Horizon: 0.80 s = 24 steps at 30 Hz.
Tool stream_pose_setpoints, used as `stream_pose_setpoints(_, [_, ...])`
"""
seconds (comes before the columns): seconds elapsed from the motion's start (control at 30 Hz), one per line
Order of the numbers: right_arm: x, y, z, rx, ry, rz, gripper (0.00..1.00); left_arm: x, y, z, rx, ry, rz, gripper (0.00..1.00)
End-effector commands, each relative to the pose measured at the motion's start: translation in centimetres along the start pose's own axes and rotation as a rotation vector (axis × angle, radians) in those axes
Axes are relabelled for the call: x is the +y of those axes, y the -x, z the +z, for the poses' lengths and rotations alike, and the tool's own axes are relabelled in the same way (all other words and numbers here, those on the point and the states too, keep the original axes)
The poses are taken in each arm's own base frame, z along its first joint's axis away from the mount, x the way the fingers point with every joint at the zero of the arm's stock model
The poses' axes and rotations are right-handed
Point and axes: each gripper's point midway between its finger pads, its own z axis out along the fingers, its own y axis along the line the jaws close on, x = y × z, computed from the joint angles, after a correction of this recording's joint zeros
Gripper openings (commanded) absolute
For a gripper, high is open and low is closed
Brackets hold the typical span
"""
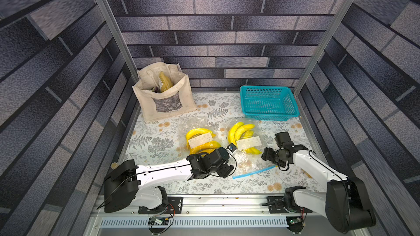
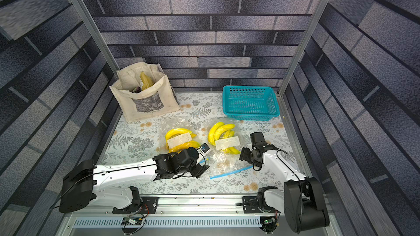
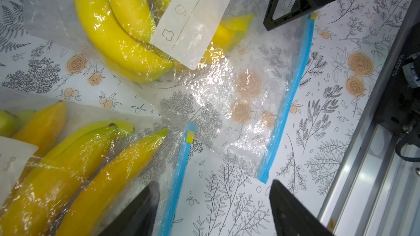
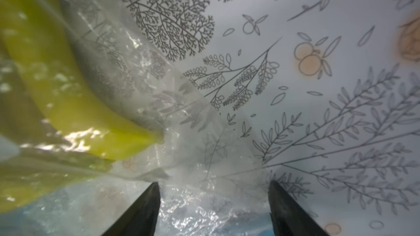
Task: Open the zip-top bag and take out the banana
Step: Pick up the zipper food storage bag at the center of the board.
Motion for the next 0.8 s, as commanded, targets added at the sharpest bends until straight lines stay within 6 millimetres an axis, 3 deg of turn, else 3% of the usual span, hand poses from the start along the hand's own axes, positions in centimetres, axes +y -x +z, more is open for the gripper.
stream_pose_setpoints(0.0, [0.5, -0.6, 0.2, 0.039, 0.021, -0.017, 0.72, 0.5, -0.7, -0.2, 0.005, 0.014, -0.030, 0.81])
stream_pose_setpoints(0.2, [0.8, -1.1, 1.3, 0.119, 0.017, -0.042, 0.52, 0.2, -2.9, 1.6, 0.082, 0.000, -0.068, 0.82])
stream_pose_setpoints(0.33, [1.0, -1.4, 1.8, 0.166, 0.013, -0.053, 0.23, -1.0, -3.5, 3.0, 0.134, -0.039, -0.054, 0.81])
stream_pose_setpoints(0.47, [1.3, -1.3, 1.7, 0.172, 0.024, -0.054, 0.02, -2.4, -2.5, 3.7, 0.128, -0.043, 0.020, 0.80])
stream_pose_setpoints(0.63, [1.7, -1.6, 1.8, 0.212, 0.040, -0.048, 0.00, -4.6, 0.2, 4.1, 0.048, -0.073, 0.146, 0.82])
stream_pose_setpoints(0.77, [1.8, -1.7, 1.8, 0.215, 0.048, -0.048, 0.00, -6.7, 2.1, 5.6, 0.054, -0.123, 0.209, 0.81])
